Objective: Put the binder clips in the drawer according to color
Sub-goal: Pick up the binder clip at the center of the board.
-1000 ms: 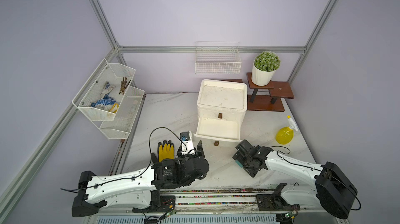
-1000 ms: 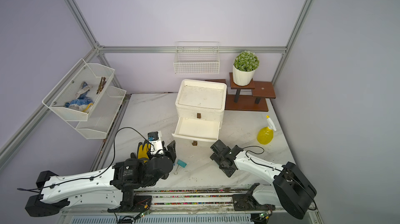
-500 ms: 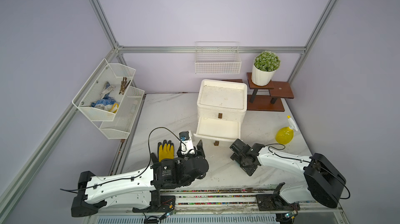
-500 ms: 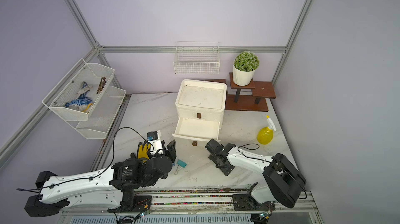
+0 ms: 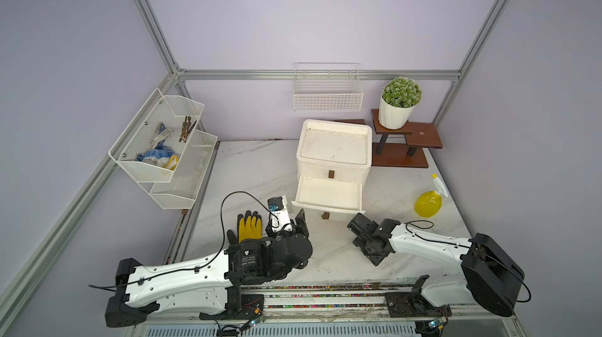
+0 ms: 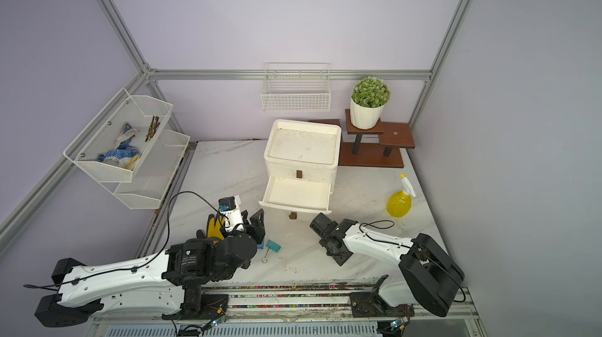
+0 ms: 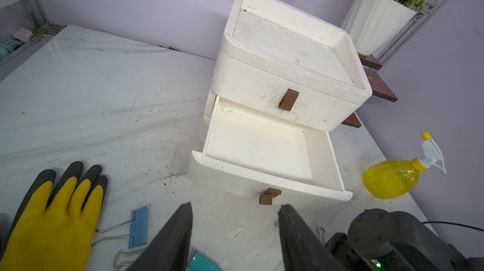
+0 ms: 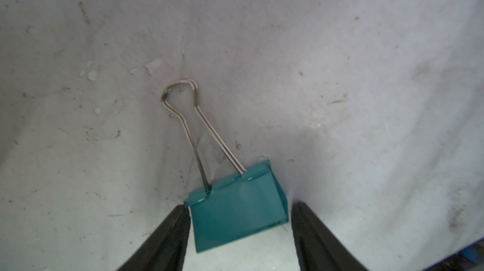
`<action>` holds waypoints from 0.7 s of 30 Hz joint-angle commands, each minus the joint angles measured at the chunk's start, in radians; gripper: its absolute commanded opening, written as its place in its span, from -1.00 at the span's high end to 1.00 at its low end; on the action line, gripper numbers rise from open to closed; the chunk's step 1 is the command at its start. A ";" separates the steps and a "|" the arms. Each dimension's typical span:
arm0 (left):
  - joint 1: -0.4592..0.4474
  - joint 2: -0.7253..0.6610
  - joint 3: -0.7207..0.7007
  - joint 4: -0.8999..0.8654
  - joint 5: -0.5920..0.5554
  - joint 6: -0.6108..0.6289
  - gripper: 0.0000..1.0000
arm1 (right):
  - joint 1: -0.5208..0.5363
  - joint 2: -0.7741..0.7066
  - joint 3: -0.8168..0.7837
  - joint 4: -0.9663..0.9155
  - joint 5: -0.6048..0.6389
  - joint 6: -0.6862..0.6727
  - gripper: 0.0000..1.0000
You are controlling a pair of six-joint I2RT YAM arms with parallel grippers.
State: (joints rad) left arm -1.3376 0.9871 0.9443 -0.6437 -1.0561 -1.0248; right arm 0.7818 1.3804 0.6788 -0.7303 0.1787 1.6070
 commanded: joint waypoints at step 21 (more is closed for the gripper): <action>-0.003 0.007 0.014 0.042 -0.012 0.029 -0.13 | -0.009 -0.002 -0.017 0.004 0.034 -0.454 -0.68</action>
State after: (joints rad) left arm -1.3376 0.9970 0.9443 -0.6247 -1.0554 -1.0103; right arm 0.7788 1.3781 0.6754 -0.7288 0.1871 1.2453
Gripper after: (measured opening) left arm 0.568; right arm 0.843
